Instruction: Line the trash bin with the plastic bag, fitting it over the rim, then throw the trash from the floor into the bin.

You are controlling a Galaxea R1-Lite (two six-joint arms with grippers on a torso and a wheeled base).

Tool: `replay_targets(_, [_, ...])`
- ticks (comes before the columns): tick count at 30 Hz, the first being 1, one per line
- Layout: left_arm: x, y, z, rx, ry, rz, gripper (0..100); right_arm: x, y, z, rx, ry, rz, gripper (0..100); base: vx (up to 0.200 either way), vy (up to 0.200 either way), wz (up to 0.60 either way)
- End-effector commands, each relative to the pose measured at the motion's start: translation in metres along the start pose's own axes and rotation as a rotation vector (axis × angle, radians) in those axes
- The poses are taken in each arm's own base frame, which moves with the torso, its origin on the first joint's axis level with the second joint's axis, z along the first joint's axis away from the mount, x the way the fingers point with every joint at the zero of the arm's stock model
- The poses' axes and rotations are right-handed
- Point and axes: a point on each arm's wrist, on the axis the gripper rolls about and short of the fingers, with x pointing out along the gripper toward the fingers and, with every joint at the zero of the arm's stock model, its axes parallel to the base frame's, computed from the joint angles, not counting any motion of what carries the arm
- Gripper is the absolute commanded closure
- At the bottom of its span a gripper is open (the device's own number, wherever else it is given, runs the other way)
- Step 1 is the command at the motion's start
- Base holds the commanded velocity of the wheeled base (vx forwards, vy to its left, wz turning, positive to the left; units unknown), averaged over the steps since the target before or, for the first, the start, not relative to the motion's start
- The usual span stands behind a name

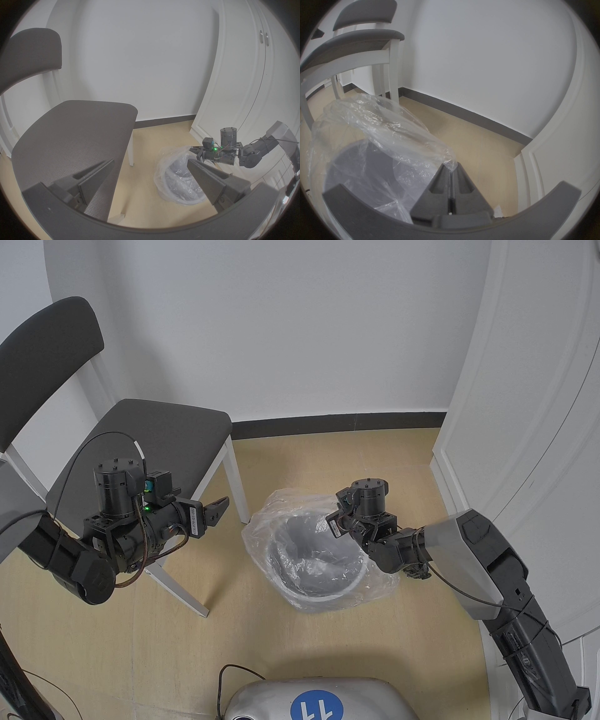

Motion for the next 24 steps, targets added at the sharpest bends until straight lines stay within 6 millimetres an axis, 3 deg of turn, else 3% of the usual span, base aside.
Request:
replay_targets(1, [0.002, 0.000, -0.002, 0.000, 0.006, 0.000, 0, 0.003, -0.006, -0.006, 0.024, 0.005, -0.014, 100, 0.000, 0.000, 0.00])
replay_targets(10, [0.001, 0.000, -0.002, 0.000, 0.006, 0.000, 0, 0.002, -0.035, 0.008, 0.064, -0.021, -0.065, 100, 0.000, 0.000, 0.00])
replay_targets(24, [0.004, -0.001, -0.005, 0.004, -0.005, -0.003, 0, -0.003, -0.024, 0.023, 0.011, -0.112, -0.073, 100, 0.000, 0.000, 0.00])
